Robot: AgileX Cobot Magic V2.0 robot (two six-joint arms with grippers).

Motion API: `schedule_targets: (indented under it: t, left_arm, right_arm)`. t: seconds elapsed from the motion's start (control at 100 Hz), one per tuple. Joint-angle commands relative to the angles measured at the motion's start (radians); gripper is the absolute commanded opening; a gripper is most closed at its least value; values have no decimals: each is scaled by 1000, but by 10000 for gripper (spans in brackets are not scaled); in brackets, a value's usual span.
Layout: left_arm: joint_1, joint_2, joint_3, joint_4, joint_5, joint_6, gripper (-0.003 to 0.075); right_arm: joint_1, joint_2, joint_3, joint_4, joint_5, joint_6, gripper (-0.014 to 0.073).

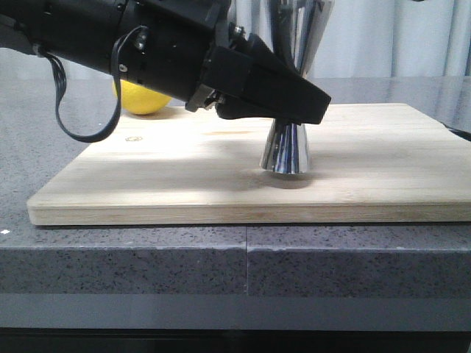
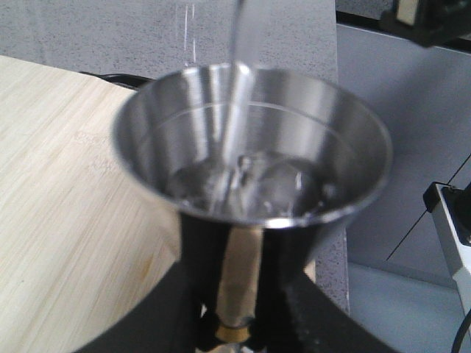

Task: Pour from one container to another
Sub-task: 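Tilt the beaker with the right gripper, pouring liquid into the jigger cup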

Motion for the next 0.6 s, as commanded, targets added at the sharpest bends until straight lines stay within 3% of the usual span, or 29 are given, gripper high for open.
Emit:
schedule_targets:
  t: [0.0,0.59]
  left_arm:
    - [0,-55,-34,-30,-50,-8,58]
    - [0,-55,-34,-30,-50,-8,58]
  right_arm:
    - [1,-17,-37,-26,6,0,252]
    - [1,-17,-37,-149,6,0,252]
